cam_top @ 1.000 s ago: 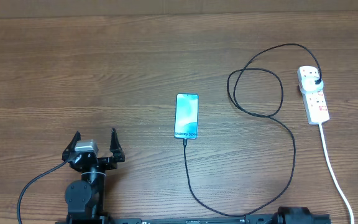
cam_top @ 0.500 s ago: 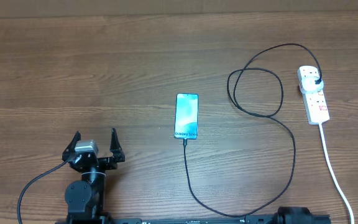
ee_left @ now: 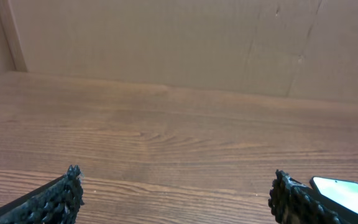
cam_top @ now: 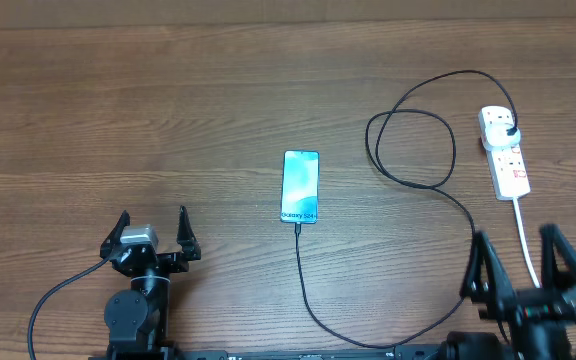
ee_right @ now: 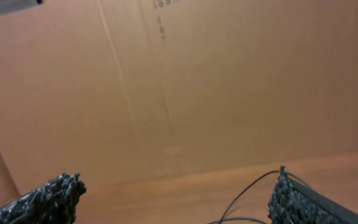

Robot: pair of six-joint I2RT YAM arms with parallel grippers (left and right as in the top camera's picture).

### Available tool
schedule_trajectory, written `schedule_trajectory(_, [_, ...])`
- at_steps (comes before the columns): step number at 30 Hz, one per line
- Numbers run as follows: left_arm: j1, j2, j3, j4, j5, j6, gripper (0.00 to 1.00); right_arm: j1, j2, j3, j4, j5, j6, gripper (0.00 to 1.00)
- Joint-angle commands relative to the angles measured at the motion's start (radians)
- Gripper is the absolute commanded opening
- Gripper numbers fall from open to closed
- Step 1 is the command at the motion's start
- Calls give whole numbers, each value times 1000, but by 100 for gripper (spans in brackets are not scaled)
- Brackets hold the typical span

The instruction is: Plug charger to phone and switch on socket

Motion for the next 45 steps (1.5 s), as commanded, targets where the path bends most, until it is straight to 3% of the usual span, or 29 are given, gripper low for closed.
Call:
schedule_trajectory(1, [6, -9, -3, 0, 8, 18, 99, -3, -10, -116, 123, 14, 2, 100])
schedule_trajectory(14, [6, -9, -3, 0, 8, 19, 99, -3, -10, -451, 454, 18, 2, 100])
schedule_trajectory(29, [6, -9, -3, 0, 8, 19, 100, -3, -13, -684, 626, 18, 1, 100])
schedule_trajectory(45, [6, -9, -3, 0, 8, 19, 100, 10, -14, -690, 492, 52, -77, 100])
